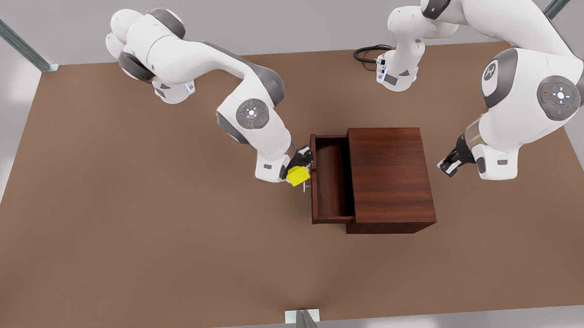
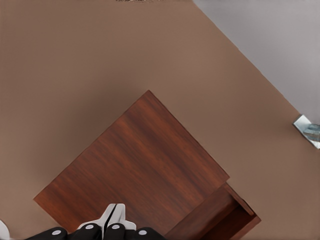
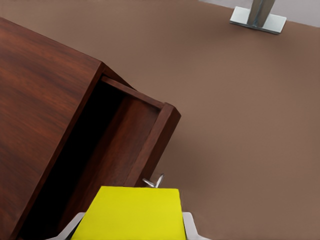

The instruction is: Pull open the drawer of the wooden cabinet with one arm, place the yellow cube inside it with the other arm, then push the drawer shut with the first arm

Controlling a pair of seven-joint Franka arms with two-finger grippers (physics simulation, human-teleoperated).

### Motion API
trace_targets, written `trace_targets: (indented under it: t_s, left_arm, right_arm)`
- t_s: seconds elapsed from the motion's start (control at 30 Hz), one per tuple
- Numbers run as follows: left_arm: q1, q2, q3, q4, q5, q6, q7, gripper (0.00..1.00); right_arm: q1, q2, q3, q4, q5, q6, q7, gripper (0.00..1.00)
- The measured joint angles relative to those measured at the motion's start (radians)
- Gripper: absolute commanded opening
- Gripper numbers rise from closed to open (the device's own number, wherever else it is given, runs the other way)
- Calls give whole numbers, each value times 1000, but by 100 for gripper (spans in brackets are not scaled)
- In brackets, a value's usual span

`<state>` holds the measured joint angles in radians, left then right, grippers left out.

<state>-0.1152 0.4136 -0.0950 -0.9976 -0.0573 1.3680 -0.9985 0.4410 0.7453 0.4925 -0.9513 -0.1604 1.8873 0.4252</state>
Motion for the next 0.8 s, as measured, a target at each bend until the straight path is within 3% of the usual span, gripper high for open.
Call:
trace_targets:
  t_s: [0.4, 0.47, 0.5, 0.53, 0.67, 0.8]
  left_arm:
    - [-31, 10, 1, -3, -2, 60, -287, 21]
    - [-51, 17, 1, -4, -2, 65, -334, 21]
    - [-56, 18, 0, -5, -2, 67, -356, 21]
    - [-58, 21, 0, -5, -2, 69, -376, 21]
    - [-81, 35, 0, -8, -4, 84, -458, 21]
    - [-203, 65, -1, -11, -18, 114, -567, 21]
  right_arm:
    - [148, 139, -45, 37, 11, 223, 430, 56]
    - [150, 167, -49, 35, 15, 233, 481, 65]
    - [149, 172, -51, 34, 15, 235, 506, 90]
    - [146, 174, -54, 33, 14, 236, 529, 100]
    - [118, 151, -60, 22, -12, 229, 609, 100]
    - [-108, -111, 6, -49, -108, 85, 625, 100]
